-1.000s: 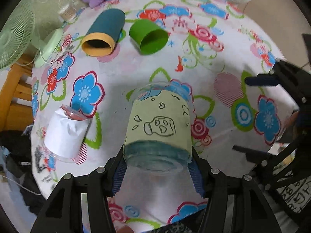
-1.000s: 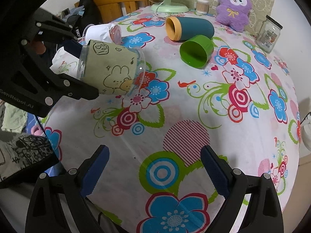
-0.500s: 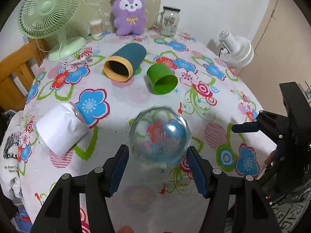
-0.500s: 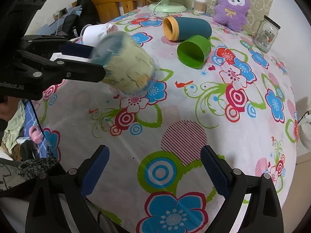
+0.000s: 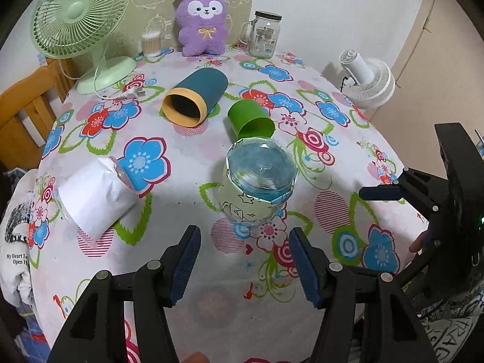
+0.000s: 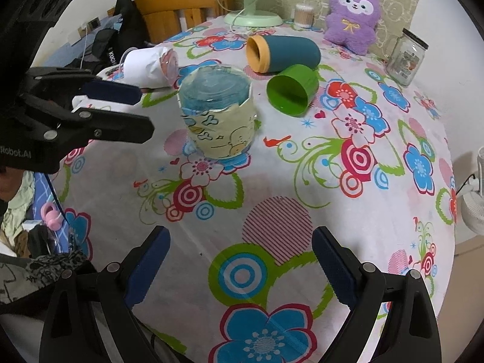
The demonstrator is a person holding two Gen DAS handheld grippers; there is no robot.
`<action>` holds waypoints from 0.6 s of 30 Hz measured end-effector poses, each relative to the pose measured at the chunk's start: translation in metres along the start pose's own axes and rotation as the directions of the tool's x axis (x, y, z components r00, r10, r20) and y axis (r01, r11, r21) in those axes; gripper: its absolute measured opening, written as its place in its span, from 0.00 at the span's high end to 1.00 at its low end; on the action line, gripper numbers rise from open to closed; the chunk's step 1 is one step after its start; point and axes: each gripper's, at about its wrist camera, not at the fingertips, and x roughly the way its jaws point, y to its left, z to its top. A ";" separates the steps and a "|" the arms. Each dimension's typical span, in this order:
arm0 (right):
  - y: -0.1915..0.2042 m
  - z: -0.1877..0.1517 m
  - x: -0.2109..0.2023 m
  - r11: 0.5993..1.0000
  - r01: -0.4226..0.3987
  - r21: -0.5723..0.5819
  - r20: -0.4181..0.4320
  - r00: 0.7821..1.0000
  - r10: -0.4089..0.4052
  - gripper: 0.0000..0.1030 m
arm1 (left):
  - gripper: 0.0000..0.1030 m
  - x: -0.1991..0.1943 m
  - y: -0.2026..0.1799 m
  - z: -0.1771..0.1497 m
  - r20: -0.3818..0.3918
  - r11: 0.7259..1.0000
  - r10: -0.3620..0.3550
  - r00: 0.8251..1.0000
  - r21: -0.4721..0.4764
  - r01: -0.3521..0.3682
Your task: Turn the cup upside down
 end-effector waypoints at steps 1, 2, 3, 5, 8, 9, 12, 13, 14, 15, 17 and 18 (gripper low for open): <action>0.000 0.000 0.000 1.000 0.000 0.002 0.002 1.000 0.000 0.07 | 0.40 0.000 0.000 0.000 0.002 1.000 0.004 1.000 -0.001 -0.004; -0.001 0.000 0.000 1.000 0.001 0.003 0.003 1.000 -0.001 0.07 | 0.40 0.000 -0.001 -0.001 0.005 1.000 0.006 1.000 -0.002 -0.006; -0.001 0.001 0.000 1.000 0.001 0.004 0.004 1.000 -0.001 0.07 | 0.40 -0.001 -0.001 -0.001 0.009 1.000 0.006 1.000 -0.006 -0.006; -0.001 0.001 0.000 1.000 0.001 0.004 0.006 1.000 -0.001 0.07 | 0.39 -0.003 0.000 -0.003 0.018 1.000 0.005 1.000 -0.012 -0.005; -0.001 0.002 0.000 1.000 0.004 0.006 0.009 1.000 -0.004 0.07 | 0.38 -0.006 0.001 -0.005 0.028 1.000 0.003 1.000 -0.025 -0.003; -0.001 0.002 -0.001 1.000 0.006 0.007 0.011 1.000 -0.006 0.07 | 0.37 -0.007 0.001 -0.006 0.032 1.000 0.004 0.999 -0.029 -0.003; -0.002 0.004 -0.002 1.000 0.009 0.013 0.019 1.000 -0.009 0.07 | 0.23 -0.013 0.003 -0.009 0.060 0.999 -0.006 0.998 -0.048 0.008; -0.002 0.004 -0.003 1.000 0.011 0.016 0.022 1.000 -0.011 0.07 | 0.18 -0.016 0.004 -0.010 0.076 0.998 -0.011 0.997 -0.059 0.016; -0.001 0.005 -0.003 1.000 0.012 0.017 0.025 1.000 -0.012 0.07 | 0.16 -0.019 0.005 -0.012 0.094 0.997 -0.015 0.995 -0.069 0.021; -0.001 0.005 -0.003 1.000 0.012 0.017 0.027 1.000 -0.013 0.07 | 0.14 -0.022 0.006 -0.013 0.109 0.997 -0.014 0.994 -0.075 0.022; 0.000 0.006 -0.005 1.000 0.015 0.019 0.035 0.999 -0.016 0.07 | 0.12 -0.026 0.006 -0.015 0.132 0.996 -0.006 0.991 -0.082 0.017; 0.001 0.007 -0.006 1.000 0.018 0.021 0.042 0.999 -0.019 0.07 | 0.10 -0.029 0.006 -0.017 0.148 0.996 0.006 0.989 -0.091 0.008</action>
